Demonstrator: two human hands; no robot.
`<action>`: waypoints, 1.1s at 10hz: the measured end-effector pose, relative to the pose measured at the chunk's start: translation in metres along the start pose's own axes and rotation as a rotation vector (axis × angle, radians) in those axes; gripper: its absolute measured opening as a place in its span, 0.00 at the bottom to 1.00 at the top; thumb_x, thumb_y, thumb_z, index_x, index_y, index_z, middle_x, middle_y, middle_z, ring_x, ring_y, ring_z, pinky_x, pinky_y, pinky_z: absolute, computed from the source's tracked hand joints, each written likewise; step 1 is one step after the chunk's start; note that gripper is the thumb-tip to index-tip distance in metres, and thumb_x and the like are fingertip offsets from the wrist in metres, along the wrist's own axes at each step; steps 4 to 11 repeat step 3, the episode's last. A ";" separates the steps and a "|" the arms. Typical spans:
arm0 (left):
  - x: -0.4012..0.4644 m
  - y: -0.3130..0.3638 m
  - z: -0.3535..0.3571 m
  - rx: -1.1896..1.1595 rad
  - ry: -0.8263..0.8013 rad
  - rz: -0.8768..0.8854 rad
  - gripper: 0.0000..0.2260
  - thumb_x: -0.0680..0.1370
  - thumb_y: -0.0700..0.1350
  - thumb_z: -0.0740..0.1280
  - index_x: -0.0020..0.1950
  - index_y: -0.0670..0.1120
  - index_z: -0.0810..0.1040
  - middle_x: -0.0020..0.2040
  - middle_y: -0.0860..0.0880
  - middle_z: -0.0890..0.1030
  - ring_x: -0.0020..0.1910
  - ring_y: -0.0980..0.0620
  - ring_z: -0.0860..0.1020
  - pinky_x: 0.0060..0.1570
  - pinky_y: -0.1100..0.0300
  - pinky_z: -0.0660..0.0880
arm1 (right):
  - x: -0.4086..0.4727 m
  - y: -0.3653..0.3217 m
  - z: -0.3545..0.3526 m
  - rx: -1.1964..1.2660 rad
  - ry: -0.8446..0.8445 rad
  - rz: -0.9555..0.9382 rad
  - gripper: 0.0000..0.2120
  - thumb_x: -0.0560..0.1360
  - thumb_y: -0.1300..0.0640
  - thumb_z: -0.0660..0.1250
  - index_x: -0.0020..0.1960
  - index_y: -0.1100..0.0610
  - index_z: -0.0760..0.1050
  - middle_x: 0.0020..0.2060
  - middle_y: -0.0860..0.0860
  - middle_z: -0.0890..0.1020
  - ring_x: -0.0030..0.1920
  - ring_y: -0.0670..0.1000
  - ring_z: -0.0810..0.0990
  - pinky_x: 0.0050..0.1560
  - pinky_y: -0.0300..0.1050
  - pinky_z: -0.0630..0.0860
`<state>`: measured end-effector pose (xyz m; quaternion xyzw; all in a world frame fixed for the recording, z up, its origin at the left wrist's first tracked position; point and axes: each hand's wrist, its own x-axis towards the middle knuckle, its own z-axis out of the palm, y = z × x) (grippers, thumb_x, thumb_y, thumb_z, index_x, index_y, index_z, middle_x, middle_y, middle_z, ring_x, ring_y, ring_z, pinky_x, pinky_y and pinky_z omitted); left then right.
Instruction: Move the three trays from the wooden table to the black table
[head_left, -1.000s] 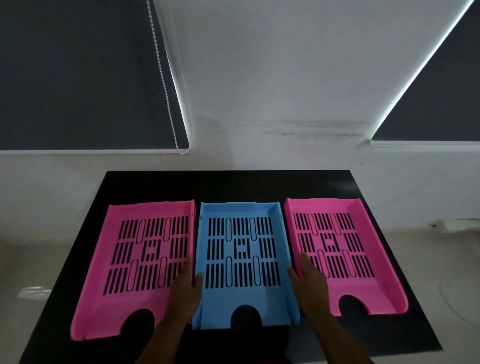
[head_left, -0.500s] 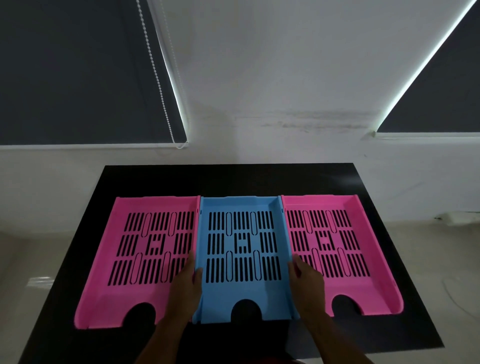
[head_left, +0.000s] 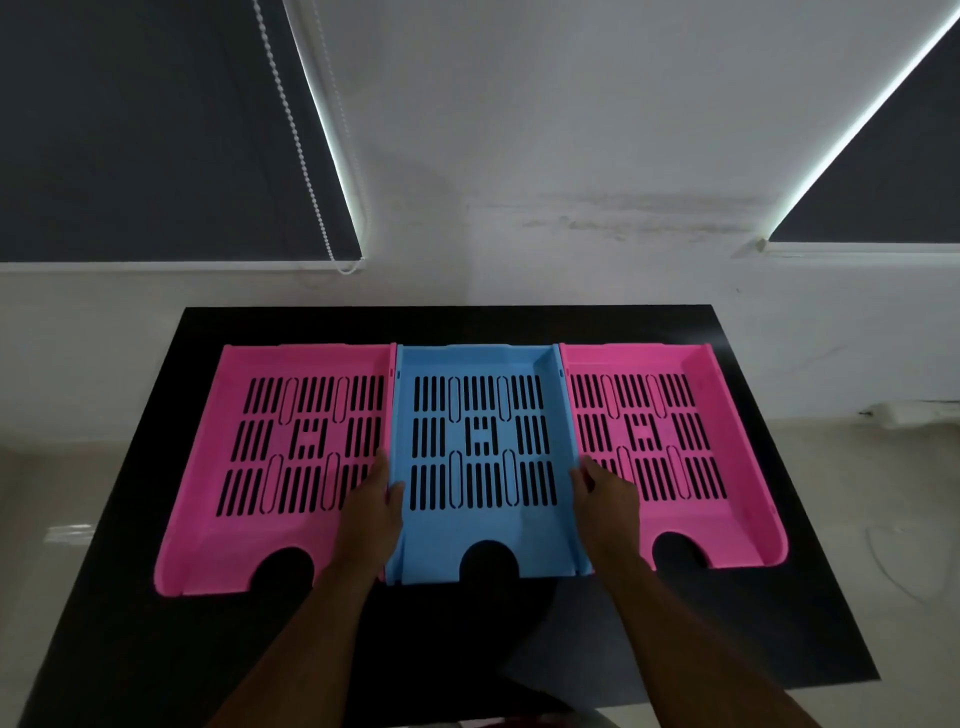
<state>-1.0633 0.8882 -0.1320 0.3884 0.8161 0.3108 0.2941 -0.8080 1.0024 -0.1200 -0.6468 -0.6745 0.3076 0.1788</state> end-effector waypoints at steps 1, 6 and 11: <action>-0.005 0.004 0.001 0.010 -0.018 -0.019 0.28 0.83 0.44 0.61 0.81 0.45 0.54 0.46 0.42 0.81 0.38 0.53 0.81 0.40 0.68 0.80 | 0.001 0.000 -0.002 0.038 -0.001 0.019 0.11 0.82 0.58 0.63 0.41 0.55 0.75 0.30 0.48 0.77 0.27 0.44 0.75 0.26 0.30 0.69; -0.067 0.006 0.009 0.073 -0.022 0.332 0.29 0.83 0.48 0.59 0.82 0.52 0.52 0.82 0.53 0.52 0.82 0.54 0.48 0.78 0.56 0.53 | 0.000 -0.029 -0.045 0.054 0.153 0.007 0.10 0.82 0.57 0.63 0.55 0.61 0.81 0.37 0.49 0.82 0.31 0.38 0.75 0.37 0.32 0.73; -0.067 0.006 0.009 0.073 -0.022 0.332 0.29 0.83 0.48 0.59 0.82 0.52 0.52 0.82 0.53 0.52 0.82 0.54 0.48 0.78 0.56 0.53 | 0.000 -0.029 -0.045 0.054 0.153 0.007 0.10 0.82 0.57 0.63 0.55 0.61 0.81 0.37 0.49 0.82 0.31 0.38 0.75 0.37 0.32 0.73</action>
